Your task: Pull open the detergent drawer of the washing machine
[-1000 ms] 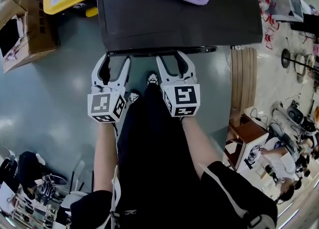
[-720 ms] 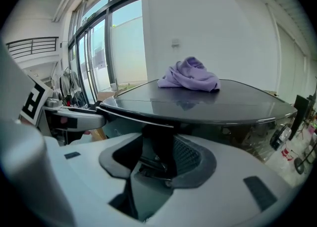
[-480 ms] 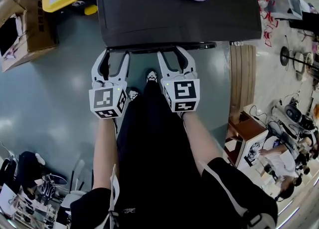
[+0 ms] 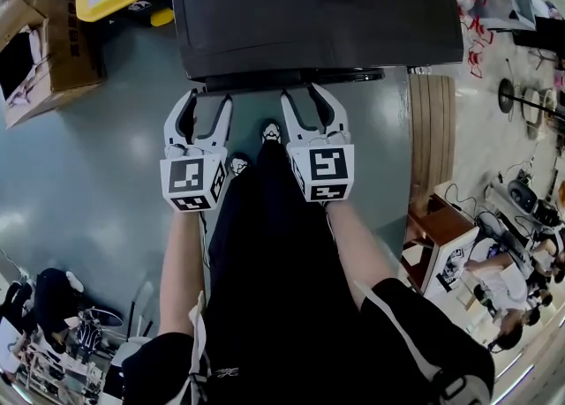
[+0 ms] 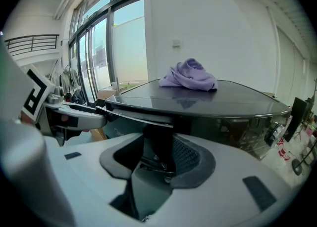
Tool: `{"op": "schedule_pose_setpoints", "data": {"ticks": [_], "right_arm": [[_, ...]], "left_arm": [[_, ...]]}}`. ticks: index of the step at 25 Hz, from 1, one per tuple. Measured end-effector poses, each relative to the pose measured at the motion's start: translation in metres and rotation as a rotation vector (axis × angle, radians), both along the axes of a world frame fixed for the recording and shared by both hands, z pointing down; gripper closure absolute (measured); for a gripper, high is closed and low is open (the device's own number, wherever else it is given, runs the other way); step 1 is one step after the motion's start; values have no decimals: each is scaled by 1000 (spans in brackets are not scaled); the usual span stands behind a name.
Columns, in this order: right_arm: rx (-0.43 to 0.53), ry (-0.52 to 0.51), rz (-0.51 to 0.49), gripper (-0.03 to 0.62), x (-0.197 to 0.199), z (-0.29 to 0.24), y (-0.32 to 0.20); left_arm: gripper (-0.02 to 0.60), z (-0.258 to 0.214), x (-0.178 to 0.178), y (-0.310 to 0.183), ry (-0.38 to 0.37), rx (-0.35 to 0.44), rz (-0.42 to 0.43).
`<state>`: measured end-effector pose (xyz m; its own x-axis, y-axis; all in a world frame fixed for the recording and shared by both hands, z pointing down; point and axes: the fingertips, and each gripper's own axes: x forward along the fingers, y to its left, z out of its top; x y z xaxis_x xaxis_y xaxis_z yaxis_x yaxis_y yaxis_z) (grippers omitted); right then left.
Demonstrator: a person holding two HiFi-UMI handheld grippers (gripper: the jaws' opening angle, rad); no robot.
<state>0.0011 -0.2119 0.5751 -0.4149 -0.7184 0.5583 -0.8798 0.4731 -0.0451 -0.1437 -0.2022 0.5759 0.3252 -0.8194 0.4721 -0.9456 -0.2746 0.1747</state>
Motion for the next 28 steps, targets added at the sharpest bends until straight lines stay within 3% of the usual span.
{"op": "schedule_pose_setpoints", "data": {"ticks": [11,16,25,28], "right_arm": [[9,-26,-42,406,-4,1,9],[-37,-73,-128,327,-4,10,12],[-25,-46,-82,392,-2,8,3],[-17,-44,-103,382,-6,11,4]], "left_arm": [[325,2,-2,9,-8,10,65],[324,5,2,9,-24,27,117],[324,9,2,3,30,14,87],[324,10,0,4,23,9,83]]}}
